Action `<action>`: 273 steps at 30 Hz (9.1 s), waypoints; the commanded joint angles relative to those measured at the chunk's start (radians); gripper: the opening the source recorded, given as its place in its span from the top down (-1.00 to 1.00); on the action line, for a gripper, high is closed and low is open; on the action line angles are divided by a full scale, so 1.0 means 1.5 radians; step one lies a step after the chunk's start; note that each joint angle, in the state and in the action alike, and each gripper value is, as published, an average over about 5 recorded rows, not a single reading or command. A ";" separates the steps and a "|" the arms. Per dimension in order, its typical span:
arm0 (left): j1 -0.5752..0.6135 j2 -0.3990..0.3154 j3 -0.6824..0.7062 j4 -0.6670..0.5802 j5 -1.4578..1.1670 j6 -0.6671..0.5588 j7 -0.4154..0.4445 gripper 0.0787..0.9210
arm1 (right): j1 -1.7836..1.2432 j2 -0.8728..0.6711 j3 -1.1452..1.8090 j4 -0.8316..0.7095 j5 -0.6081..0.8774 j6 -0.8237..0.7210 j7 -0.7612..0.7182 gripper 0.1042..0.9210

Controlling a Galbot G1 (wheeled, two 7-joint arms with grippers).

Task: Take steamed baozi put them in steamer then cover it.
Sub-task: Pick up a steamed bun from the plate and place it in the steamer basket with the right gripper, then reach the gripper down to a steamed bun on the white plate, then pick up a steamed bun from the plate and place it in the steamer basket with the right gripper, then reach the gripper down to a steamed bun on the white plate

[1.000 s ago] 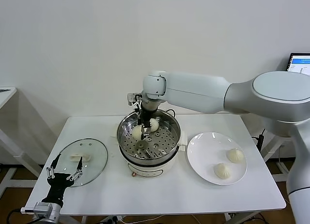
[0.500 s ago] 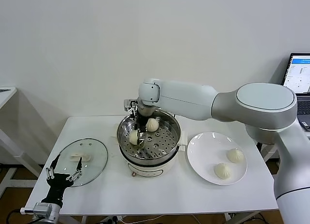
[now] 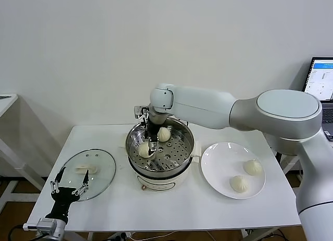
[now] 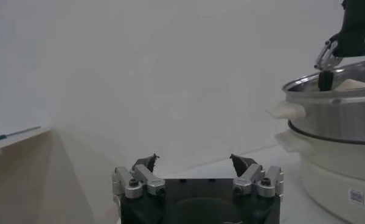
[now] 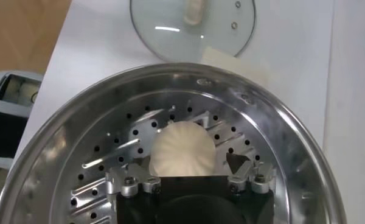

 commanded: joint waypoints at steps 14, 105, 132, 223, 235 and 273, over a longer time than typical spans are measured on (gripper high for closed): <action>0.010 -0.004 0.012 -0.015 0.009 -0.002 -0.004 -0.77 | 0.155 -0.382 -0.058 0.233 -0.073 0.031 -0.089 -0.76; 0.002 -0.009 0.044 0.007 0.038 -0.001 -0.015 -0.77 | -0.316 -0.496 0.336 0.144 -0.479 0.156 -0.163 -0.51; 0.002 -0.001 0.030 0.007 0.035 -0.001 -0.009 -0.77 | 0.150 -0.219 0.058 0.176 -0.500 0.618 -0.124 -0.49; -0.001 -0.003 0.011 0.024 0.033 -0.004 0.000 -0.77 | 0.120 -0.398 0.050 0.235 -0.296 0.392 -0.162 -0.76; 0.001 0.001 0.024 0.020 0.036 -0.002 -0.004 -0.77 | -0.199 -0.568 0.298 0.157 -0.494 0.230 -0.240 -0.76; -0.003 -0.003 0.034 0.023 0.042 0.000 -0.011 -0.77 | -0.429 -0.448 0.520 0.001 -0.729 0.257 -0.184 -0.76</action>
